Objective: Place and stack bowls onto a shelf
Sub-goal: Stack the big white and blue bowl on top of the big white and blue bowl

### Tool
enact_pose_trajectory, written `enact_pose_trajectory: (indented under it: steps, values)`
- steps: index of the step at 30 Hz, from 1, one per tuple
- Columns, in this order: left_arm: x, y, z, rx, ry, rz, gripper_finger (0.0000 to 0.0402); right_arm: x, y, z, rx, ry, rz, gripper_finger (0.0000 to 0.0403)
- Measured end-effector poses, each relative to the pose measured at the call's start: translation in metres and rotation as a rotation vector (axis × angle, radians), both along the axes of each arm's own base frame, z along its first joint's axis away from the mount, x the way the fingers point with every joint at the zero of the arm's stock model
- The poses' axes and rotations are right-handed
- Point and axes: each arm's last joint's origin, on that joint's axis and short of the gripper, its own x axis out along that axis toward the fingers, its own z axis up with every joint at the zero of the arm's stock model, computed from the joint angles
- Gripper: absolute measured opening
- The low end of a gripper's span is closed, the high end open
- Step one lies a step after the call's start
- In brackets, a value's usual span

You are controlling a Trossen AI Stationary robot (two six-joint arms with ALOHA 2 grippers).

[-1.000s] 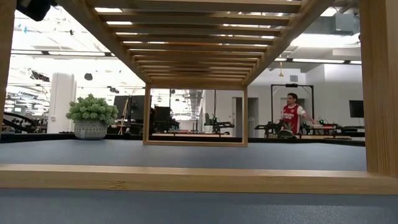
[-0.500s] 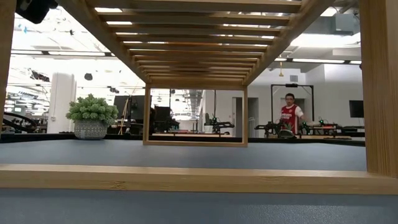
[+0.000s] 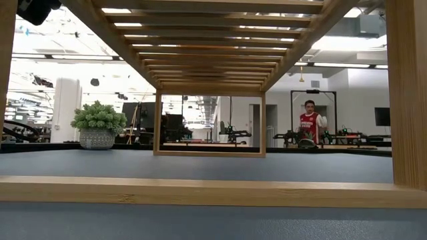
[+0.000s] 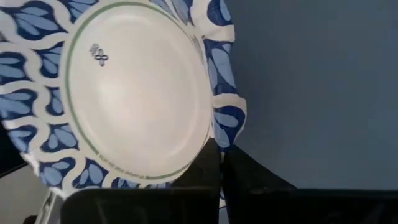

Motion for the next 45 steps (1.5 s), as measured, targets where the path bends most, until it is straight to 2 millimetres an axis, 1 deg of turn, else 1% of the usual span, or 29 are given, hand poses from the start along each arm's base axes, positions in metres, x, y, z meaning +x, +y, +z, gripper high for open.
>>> enact_pose_trajectory:
  steps: [4, 6, 11, 15, 19, 22, 27, 30, 34, 36, 40, 45]
  values:
    - [-0.004, 0.002, 0.004, -0.008, -0.019, 0.000, 0.0239, -0.003, -0.002, 0.008, 0.017, -0.028, -0.009, 0.0026]
    - [-0.007, 0.005, 0.007, -0.013, -0.038, 0.008, 0.0239, -0.005, -0.004, 0.016, 0.024, -0.040, -0.014, 0.0023]
    - [-0.020, 0.015, 0.020, 0.012, -0.124, 0.053, 0.0239, -0.007, -0.011, 0.043, 0.052, -0.088, -0.040, 0.0022]
    - [-0.030, 0.023, 0.032, 0.070, -0.223, 0.104, 0.0239, -0.011, -0.020, 0.072, 0.066, -0.122, -0.064, 0.0022]
    - [-0.037, 0.029, 0.045, 0.126, -0.320, 0.148, 0.0239, -0.018, -0.028, 0.108, 0.095, -0.172, -0.087, 0.0022]
    - [-0.039, 0.031, 0.052, 0.170, -0.375, 0.164, 0.0239, -0.022, -0.034, 0.142, 0.123, -0.249, -0.081, 0.0022]
    - [-0.038, 0.031, 0.061, 0.225, -0.443, 0.179, 0.0239, -0.027, -0.047, 0.199, 0.099, -0.446, -0.091, 0.0022]
    - [-0.035, 0.029, 0.061, 0.243, -0.450, 0.188, 0.0239, -0.023, -0.054, 0.227, 0.041, -0.577, -0.086, 0.0022]
    - [-0.027, 0.027, 0.060, 0.253, -0.448, 0.194, 0.0239, -0.009, -0.062, 0.252, -0.040, -0.675, -0.039, 0.0022]
    - [-0.023, 0.026, 0.058, 0.253, -0.445, 0.187, 0.0239, 0.002, -0.066, 0.258, -0.090, -0.694, -0.013, 0.0022]
    - [-0.014, 0.024, 0.056, 0.248, -0.447, 0.165, 0.0239, 0.034, -0.071, 0.264, -0.162, -0.704, 0.071, 0.0022]
    - [-0.006, 0.026, 0.059, 0.254, -0.482, 0.140, 0.0239, 0.078, -0.078, 0.272, -0.154, -0.755, 0.211, 0.0022]
